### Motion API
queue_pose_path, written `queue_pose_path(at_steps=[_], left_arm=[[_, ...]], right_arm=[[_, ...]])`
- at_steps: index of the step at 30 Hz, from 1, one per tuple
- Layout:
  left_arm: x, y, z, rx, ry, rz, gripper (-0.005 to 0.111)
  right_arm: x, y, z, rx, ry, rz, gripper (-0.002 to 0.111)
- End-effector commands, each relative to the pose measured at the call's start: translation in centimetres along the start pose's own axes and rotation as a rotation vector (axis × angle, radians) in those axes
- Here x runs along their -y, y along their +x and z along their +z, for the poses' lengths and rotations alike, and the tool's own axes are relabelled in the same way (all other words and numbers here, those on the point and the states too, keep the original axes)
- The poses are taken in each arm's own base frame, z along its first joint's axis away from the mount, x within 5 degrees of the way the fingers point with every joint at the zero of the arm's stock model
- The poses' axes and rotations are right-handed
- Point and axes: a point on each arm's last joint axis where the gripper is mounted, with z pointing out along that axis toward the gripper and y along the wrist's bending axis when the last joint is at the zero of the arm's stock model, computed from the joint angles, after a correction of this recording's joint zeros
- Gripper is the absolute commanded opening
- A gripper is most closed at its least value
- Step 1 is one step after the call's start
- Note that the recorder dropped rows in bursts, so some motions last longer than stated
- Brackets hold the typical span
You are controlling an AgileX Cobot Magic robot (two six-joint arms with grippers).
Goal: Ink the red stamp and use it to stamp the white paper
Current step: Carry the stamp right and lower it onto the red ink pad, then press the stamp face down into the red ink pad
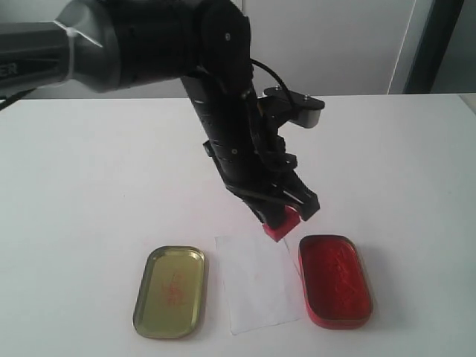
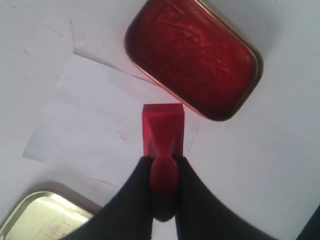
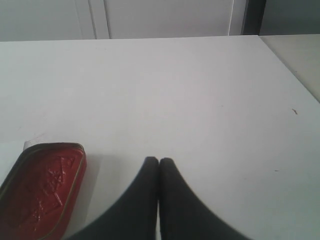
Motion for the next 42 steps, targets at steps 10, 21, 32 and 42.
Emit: queue_pose_path(at_steps=[10, 21, 32, 42], left_arm=[[4.2, -2.7, 3.7, -0.082, 0.039, 0.130, 0.000], [5.9, -3.5, 6.2, -0.136, 0.030, 0.191, 0.000], [6.1, -3.7, 9.0, -0.174, -0.033, 0.231, 0.000], [5.8, -4.1, 10.3, -0.143, -0.045, 0.232, 0.000]], right_arm=[[0.0, 0.0, 0.0, 0.016, 0.004, -0.002, 0.000], [0.0, 0.0, 0.0, 0.016, 0.004, -0.002, 0.000], [0.0, 0.0, 0.0, 0.016, 0.004, -0.002, 0.000], [0.0, 0.0, 0.0, 0.016, 0.004, -0.002, 0.000]])
